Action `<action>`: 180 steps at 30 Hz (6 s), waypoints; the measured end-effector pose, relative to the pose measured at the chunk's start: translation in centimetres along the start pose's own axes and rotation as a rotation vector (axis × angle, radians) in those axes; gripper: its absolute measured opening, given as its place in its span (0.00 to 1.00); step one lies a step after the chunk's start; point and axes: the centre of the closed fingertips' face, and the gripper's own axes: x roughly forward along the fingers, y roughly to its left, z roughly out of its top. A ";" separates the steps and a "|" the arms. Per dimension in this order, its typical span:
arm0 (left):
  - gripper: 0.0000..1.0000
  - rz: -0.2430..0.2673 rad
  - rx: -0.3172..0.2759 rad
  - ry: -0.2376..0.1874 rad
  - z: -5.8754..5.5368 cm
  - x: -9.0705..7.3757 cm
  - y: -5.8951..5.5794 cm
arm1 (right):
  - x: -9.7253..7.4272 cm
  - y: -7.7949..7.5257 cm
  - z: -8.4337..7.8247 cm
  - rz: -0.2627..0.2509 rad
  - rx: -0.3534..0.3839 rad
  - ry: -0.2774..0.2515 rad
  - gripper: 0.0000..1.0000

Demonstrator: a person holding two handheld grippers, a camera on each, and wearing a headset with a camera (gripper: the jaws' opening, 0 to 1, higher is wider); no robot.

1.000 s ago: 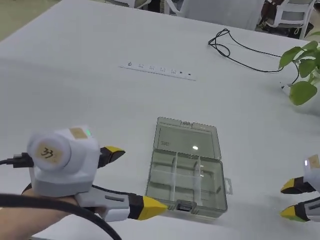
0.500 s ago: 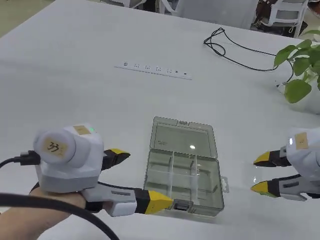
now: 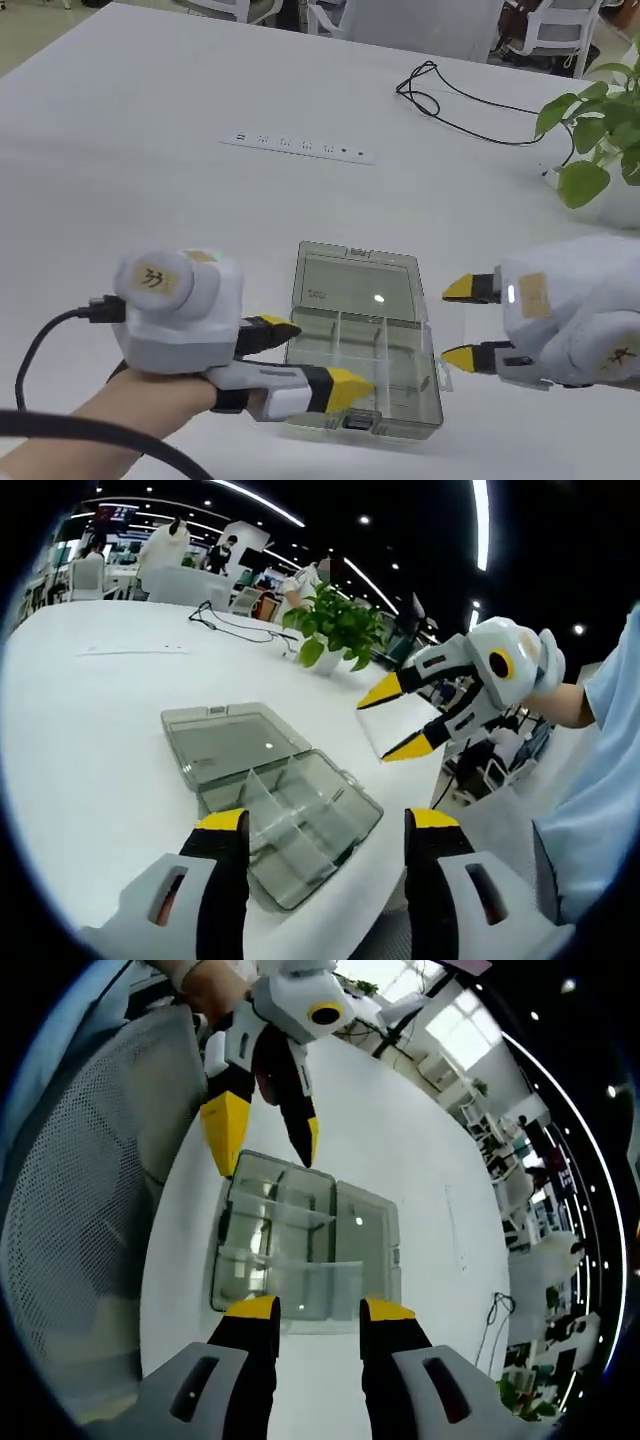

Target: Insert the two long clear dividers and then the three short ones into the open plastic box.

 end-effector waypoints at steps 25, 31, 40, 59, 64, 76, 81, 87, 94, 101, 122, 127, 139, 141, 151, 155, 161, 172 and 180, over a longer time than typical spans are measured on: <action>0.00 -0.127 -0.269 -0.122 1.5 0.9 -2.4 | 0.7 1.5 5.2 -0.006 -0.154 -0.069 0.32; 0.00 -0.139 -0.308 -0.125 1.5 0.9 -2.5 | 0.5 1.5 5.3 -0.014 -0.178 -0.071 0.32; 0.00 -0.142 -0.301 -0.129 1.7 0.6 -2.4 | 0.5 1.7 5.5 0.016 -0.127 -0.096 0.39; 0.00 -0.237 0.079 -0.050 0.8 -0.4 -4.0 | -2.6 0.0 6.4 0.246 0.283 -0.256 0.32; 0.00 -0.272 0.202 0.000 0.0 -0.6 -4.7 | -2.7 0.8 6.1 0.321 0.302 -0.242 0.24; 0.00 -0.305 0.420 0.090 -1.9 -0.6 -6.0 | -2.9 4.1 6.5 0.480 0.275 -0.209 0.09; 0.00 -0.309 0.457 0.097 -2.1 -0.6 -6.0 | -2.6 4.5 6.1 0.504 0.254 -0.194 0.07; 0.00 -0.311 0.496 0.092 -1.9 -0.6 -6.1 | -2.7 5.1 6.3 0.538 0.244 -0.181 0.06; 0.00 -0.319 0.511 0.098 -1.8 -0.7 -6.2 | -2.6 5.2 6.3 0.545 0.209 -0.175 0.03; 0.00 -0.319 0.484 0.102 -2.0 -0.6 -6.1 | -2.6 5.3 6.3 0.543 0.198 -0.167 0.02; 0.30 -0.156 0.427 0.081 -2.1 -1.4 -2.8 | -2.1 2.0 3.7 0.470 0.260 -0.082 0.02; 0.39 -0.121 0.404 0.071 -2.0 -1.7 -2.0 | -1.5 1.4 2.6 0.458 0.278 -0.046 0.02; 0.68 -0.024 0.372 0.073 -2.1 -2.5 0.0 | 0.0 1.1 0.7 0.438 0.282 0.017 0.02; 0.74 0.005 0.367 0.073 -2.1 -2.7 0.6 | 0.3 1.2 0.4 0.439 0.281 0.030 0.02; 1.00 0.090 0.331 0.079 -2.4 -3.4 2.4 | 1.0 1.4 -0.2 0.451 0.283 0.056 0.02; 1.00 0.089 0.329 0.078 -2.5 -3.4 2.4 | 1.2 1.5 -0.4 0.460 0.282 0.065 0.02; 0.98 0.079 0.325 0.082 -2.7 -3.3 2.2 | 1.3 1.7 -0.2 0.464 0.280 0.065 0.02; 0.96 0.078 0.323 0.080 -2.7 -3.3 2.4 | 1.7 1.9 -0.1 0.474 0.286 0.065 0.02; 0.94 0.074 0.322 0.080 -2.8 -3.3 2.3 | 2.5 2.1 -0.5 0.484 0.283 0.066 0.02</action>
